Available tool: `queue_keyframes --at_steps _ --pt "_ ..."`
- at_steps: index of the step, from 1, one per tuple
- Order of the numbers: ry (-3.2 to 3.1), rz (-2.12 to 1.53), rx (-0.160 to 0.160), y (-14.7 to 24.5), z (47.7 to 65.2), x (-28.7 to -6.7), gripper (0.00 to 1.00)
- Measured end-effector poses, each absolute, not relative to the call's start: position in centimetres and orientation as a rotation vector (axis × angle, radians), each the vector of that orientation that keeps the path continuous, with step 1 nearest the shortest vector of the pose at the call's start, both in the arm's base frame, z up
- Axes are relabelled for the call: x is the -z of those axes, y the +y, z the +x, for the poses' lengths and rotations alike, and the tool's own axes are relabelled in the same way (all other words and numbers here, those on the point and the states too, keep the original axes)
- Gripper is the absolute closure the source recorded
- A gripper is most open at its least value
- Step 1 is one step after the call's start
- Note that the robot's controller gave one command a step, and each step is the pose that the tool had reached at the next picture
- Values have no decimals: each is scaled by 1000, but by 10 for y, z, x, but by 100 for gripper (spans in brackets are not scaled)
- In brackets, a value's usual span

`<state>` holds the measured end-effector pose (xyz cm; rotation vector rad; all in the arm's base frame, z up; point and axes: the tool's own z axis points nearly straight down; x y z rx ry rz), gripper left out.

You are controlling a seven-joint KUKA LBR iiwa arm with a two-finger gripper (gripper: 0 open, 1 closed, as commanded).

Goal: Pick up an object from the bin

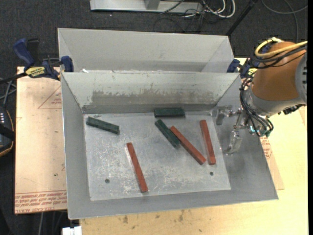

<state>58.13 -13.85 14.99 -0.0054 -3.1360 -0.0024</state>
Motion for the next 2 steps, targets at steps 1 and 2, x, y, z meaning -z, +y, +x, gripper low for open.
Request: queue_keyframes --at_steps 1,2 --pt "-3143 -1 0 -138 583 -154 0" --pt "-3152 17 -3 -127 574 -114 0"
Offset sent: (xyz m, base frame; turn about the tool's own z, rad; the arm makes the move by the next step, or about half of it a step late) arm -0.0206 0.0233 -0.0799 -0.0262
